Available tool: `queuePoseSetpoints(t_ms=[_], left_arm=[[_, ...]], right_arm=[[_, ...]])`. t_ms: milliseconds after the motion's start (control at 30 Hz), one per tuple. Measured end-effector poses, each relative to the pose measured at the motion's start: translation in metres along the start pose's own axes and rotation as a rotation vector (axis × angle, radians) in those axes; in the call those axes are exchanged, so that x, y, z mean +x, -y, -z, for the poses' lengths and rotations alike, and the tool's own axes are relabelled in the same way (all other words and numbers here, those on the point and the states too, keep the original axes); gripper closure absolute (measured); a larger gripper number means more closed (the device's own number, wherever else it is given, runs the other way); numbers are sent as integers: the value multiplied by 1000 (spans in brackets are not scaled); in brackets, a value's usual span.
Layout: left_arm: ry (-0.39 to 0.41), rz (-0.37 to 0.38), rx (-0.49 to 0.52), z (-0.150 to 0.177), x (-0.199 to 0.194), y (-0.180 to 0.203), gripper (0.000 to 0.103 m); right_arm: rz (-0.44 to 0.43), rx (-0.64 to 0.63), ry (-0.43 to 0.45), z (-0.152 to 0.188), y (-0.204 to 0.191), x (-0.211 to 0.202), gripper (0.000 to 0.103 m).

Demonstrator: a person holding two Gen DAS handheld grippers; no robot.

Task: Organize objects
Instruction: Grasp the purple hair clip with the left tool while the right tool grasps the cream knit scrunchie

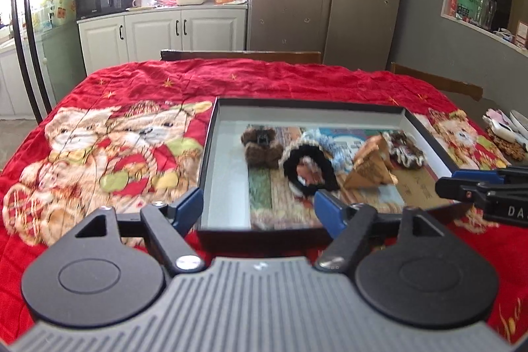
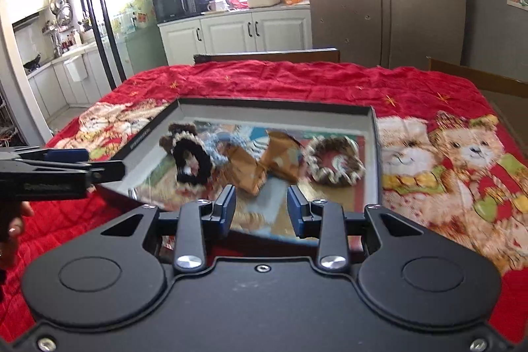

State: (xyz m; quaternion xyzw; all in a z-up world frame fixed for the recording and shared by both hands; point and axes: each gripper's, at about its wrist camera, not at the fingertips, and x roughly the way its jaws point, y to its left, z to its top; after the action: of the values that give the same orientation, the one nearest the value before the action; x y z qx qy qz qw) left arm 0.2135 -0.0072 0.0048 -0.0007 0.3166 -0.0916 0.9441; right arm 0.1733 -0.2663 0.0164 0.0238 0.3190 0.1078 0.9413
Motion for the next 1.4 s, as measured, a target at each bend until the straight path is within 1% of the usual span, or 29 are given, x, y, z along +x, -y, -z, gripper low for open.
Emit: queuePoseSetpoints(t_ms=[133,233,333,467,533,667,733,767,800,833,900,967,1033,1067,1167,1267,1400], left_arm=[[-28,8,6,15,-6,2,19],[-52,12,23,29,-4,8,19],[-68,-6,33,40,1,14,19],[-91,-7,20,51,7,17,19],[-98,-7,20,54,8,18,20],[-123,8,34,59,15,20,34],[-120,3,36,60,17,20,37],[-118,1,39,59,17,20,41],[-118,3,40,59,17,20,49],[-117,5,41,59,17,19,51],[-118,6,48,58,17,18,64],[-121,14,46,57,18,16,70],[-122,18,43,56,18,14,72],[-123,19,44,56,19,13,74],[-126,25,40,55,19,12,77],[-126,33,50,55,18,12,80],[-132,52,44,55,14,10,80]], right_arm=[[12,-16,-22,16,0,-12,70],[27,-52,-36,29,-6,-15,70],[41,-68,-40,41,-11,-15,70],[31,-73,-53,51,-12,-12,70],[41,-92,-58,55,-13,-10,70],[50,-120,-67,60,-16,-5,70],[40,-120,-78,61,-15,-2,70],[35,-119,-83,62,-15,-1,70],[32,-119,-87,62,-15,0,70],[31,-119,-92,63,-15,1,70],[28,-116,-104,64,-14,4,73],[26,-108,-112,65,-12,7,76],[24,-102,-114,66,-11,8,77],[24,-99,-113,66,-11,8,81],[22,-99,-114,66,-11,9,86],[22,-104,-112,66,-12,8,89],[2,-96,-101,64,-12,4,91]])
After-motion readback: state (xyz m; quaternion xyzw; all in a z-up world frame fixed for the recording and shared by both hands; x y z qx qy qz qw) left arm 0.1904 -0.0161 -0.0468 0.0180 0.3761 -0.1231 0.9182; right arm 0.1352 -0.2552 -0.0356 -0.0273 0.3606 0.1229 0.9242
